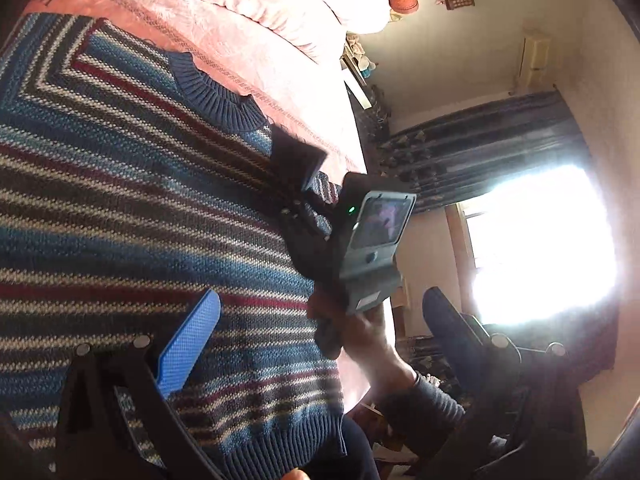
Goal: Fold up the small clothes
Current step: 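Fold the held sleeve across the sweater body, then open the right tool, then grasp the other sleeve cuff with the left tool and fold it across the body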
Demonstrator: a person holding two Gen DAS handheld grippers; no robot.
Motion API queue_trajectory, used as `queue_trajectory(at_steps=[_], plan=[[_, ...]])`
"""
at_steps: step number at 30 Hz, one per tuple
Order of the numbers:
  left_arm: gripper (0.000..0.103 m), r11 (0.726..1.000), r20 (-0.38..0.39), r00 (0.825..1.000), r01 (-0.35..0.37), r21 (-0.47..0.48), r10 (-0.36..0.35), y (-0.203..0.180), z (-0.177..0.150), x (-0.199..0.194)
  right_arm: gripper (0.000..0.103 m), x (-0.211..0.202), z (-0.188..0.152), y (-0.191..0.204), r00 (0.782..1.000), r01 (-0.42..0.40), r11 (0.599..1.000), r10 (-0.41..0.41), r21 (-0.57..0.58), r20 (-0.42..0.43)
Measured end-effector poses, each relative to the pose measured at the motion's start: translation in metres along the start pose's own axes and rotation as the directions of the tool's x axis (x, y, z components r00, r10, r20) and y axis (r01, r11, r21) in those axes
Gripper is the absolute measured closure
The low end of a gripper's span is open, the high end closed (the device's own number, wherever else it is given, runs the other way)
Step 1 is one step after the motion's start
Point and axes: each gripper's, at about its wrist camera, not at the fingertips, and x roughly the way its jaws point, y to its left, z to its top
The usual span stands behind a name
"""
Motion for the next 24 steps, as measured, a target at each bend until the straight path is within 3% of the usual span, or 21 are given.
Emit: queue_trajectory(at_steps=[2,4,7,9,10,11,13,14,15,17,18,21,22,23,24], plan=[[0.003,1.000,-0.004,1.000,0.006,-0.018,-0.006,0.006,0.014,0.013,0.043,-0.006,-0.010,0.009,1.000,0.005,1.000,-0.005,-0.027,0.014],[0.003,0.998,-0.006,1.000,0.024,-0.066,-0.024,0.016,0.025,0.026,0.043,-0.018,-0.021,0.000,0.999,-0.052,0.998,0.052,0.029,0.009],[0.003,0.987,-0.010,0.997,0.074,-0.142,-0.077,0.028,0.041,0.053,0.039,-0.044,-0.042,-0.032,0.985,-0.172,0.954,0.168,0.247,0.038],[0.003,0.982,-0.026,0.997,0.069,-0.174,-0.074,0.031,0.048,0.079,0.036,-0.057,-0.058,-0.056,0.987,-0.161,0.909,0.156,0.385,0.043],[0.003,0.980,-0.037,0.997,0.067,-0.188,-0.075,0.033,0.050,0.092,0.036,-0.061,-0.069,-0.070,0.989,-0.142,0.866,0.143,0.480,0.035],[0.003,0.978,-0.052,0.996,0.055,-0.200,-0.067,0.035,0.052,0.108,0.036,-0.062,-0.083,-0.085,0.988,-0.140,0.797,0.151,0.588,0.031],[0.003,0.976,-0.082,0.997,-0.007,-0.219,-0.011,0.038,0.056,0.135,0.034,-0.061,-0.112,-0.104,0.974,-0.195,0.631,0.213,0.751,0.074],[0.003,0.973,-0.106,0.994,-0.057,-0.225,0.033,0.043,0.057,0.146,0.033,-0.059,-0.120,-0.105,0.962,-0.241,0.590,0.250,0.771,0.109],[0.003,0.963,-0.133,0.986,-0.128,-0.237,0.099,0.046,0.057,0.157,0.034,-0.055,-0.123,-0.103,0.952,-0.276,0.590,0.278,0.759,0.130],[0.003,0.951,-0.149,0.981,-0.160,-0.264,0.124,0.049,0.058,0.170,0.034,-0.053,-0.127,-0.094,0.954,-0.283,0.643,0.262,0.712,0.143],[0.003,0.948,-0.153,0.979,-0.169,-0.268,0.132,0.049,0.059,0.175,0.034,-0.049,-0.128,-0.091,0.955,-0.278,0.650,0.266,0.707,0.131],[0.005,0.951,-0.099,0.983,-0.178,-0.252,0.157,0.042,0.066,0.177,0.034,-0.043,-0.128,-0.091,0.920,-0.363,0.567,0.346,0.739,0.186],[0.018,0.948,-0.086,0.981,-0.193,-0.252,0.176,0.041,0.070,0.177,0.034,-0.044,-0.126,-0.089,0.919,-0.368,0.574,0.345,0.732,0.191],[0.059,0.944,-0.099,0.977,-0.209,-0.255,0.189,0.042,0.072,0.181,0.034,-0.045,-0.124,-0.086,0.918,-0.374,0.586,0.346,0.719,0.195],[0.076,0.938,-0.127,0.970,-0.234,-0.257,0.207,0.043,0.076,0.187,0.034,-0.045,-0.122,-0.083,0.916,-0.379,0.595,0.350,0.708,0.196]])
